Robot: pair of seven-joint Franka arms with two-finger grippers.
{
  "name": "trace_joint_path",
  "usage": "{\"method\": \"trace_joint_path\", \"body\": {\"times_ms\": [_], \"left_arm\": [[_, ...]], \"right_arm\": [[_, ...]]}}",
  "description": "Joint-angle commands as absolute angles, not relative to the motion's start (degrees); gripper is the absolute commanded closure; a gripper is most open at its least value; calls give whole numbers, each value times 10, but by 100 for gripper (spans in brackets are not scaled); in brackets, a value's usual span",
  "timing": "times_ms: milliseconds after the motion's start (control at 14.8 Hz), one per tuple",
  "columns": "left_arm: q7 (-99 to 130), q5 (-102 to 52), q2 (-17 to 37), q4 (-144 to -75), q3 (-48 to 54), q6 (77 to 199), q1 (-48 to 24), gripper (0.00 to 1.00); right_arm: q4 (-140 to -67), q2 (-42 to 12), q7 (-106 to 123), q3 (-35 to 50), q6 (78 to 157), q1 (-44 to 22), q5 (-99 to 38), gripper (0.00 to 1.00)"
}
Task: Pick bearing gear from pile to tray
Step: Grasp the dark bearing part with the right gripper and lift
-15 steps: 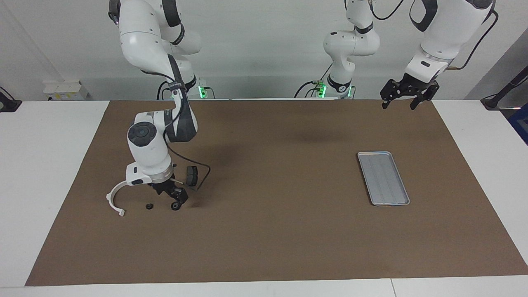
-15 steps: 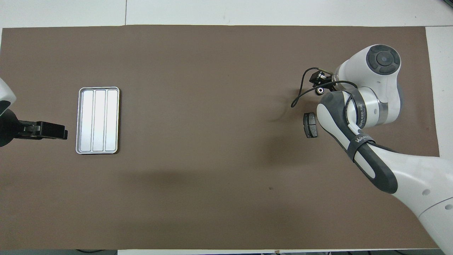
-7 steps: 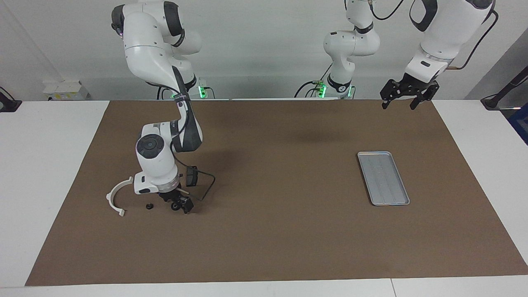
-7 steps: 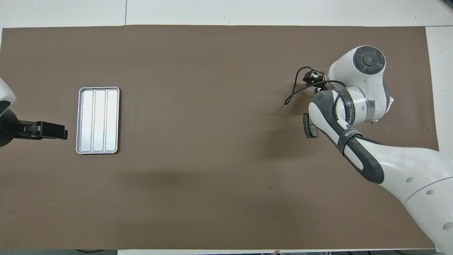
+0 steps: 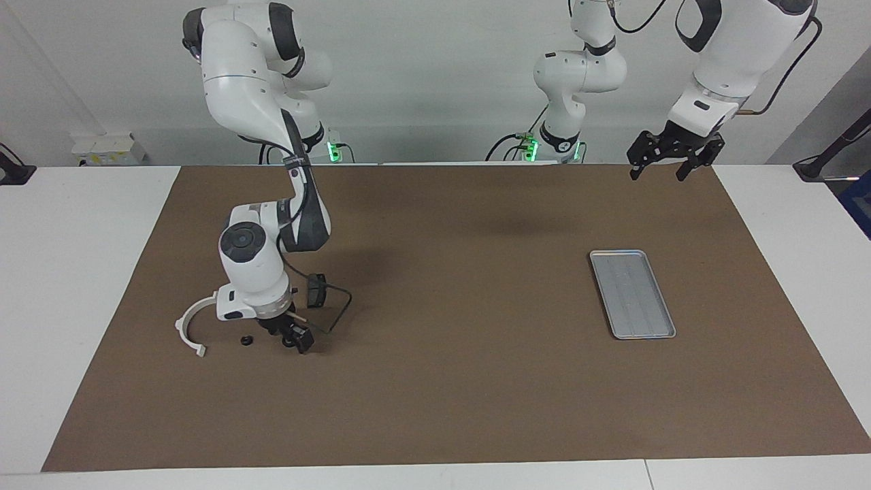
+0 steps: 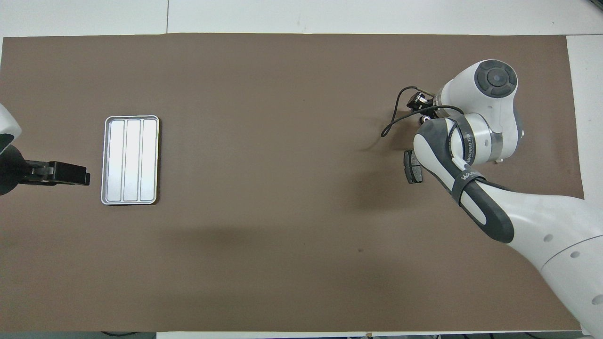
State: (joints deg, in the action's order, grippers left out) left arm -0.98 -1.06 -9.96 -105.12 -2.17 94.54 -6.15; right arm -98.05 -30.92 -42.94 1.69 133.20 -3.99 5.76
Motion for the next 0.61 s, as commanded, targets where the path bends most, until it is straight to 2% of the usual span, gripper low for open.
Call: {"method": "trace_joint_path", "body": {"times_ms": [0,68,203,540], "left_arm": [[-15,-18,-101,-1049,-22,941,-60,0],[-15,-18,-101,-1049,-22,941,-60,0],[-15,-18,-101,-1049,-22,942,-60,0],[-15,-18,-101,-1049,-22,942,-60,0]], "right_arm": [[-976,-316,-441,23,1341,-32,50,8],[-976,-317,-441,23,1341,-28,50,9],[-977,-317,-441,23,1341,-27,50,17],[-976,-316,-442,24,1335,-29,29,78]]}}
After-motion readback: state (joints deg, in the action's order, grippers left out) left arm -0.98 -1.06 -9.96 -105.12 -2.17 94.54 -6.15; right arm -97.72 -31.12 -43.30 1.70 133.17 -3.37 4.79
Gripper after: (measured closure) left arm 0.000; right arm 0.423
